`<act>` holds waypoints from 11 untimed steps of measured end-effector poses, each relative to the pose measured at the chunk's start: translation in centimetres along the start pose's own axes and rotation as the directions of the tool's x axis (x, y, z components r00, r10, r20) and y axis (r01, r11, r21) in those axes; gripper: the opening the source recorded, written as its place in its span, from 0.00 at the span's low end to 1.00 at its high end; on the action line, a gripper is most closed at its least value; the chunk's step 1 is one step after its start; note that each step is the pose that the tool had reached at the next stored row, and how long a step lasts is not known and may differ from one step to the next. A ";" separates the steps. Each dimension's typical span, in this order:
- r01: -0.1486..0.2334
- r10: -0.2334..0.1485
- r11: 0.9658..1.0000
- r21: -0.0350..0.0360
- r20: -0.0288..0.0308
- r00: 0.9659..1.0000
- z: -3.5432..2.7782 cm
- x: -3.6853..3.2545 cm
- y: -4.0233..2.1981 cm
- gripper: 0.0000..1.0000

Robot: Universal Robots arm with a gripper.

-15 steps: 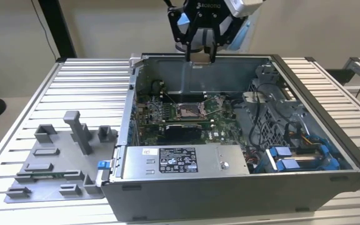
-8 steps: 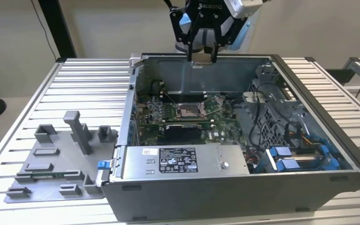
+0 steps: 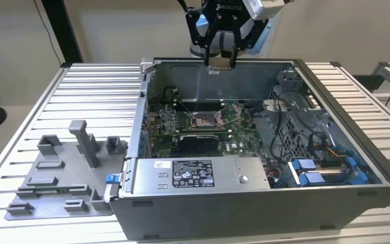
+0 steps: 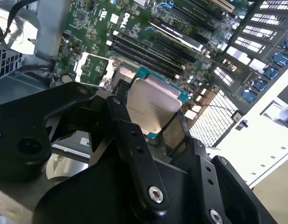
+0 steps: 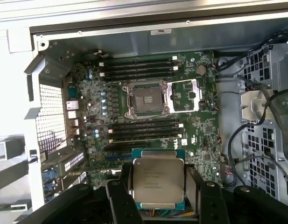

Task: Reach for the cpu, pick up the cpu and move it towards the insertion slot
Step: 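Pick up the cpu and move it towards the insertion slot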

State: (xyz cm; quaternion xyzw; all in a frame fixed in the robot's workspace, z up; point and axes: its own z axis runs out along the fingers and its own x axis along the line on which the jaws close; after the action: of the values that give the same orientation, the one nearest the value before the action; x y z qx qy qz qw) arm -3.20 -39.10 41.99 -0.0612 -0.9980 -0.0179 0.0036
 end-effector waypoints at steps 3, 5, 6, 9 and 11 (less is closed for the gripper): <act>-0.011 0.011 1.000 0.000 0.000 1.000 0.08 -0.16 0.15 0.00; -0.021 0.021 1.000 0.000 0.001 1.000 0.13 -0.29 0.21 0.00; -0.026 0.026 1.000 0.000 0.001 1.000 0.17 -0.34 0.25 0.00; -0.036 0.036 0.999 0.000 0.001 0.999 0.31 -0.34 0.54 0.00; -0.039 0.039 0.999 0.000 0.001 0.999 0.40 -0.29 0.93 0.00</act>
State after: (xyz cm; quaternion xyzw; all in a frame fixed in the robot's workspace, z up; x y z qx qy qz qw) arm -2.80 -38.20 41.62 -0.0808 -0.9966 -0.0179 0.0033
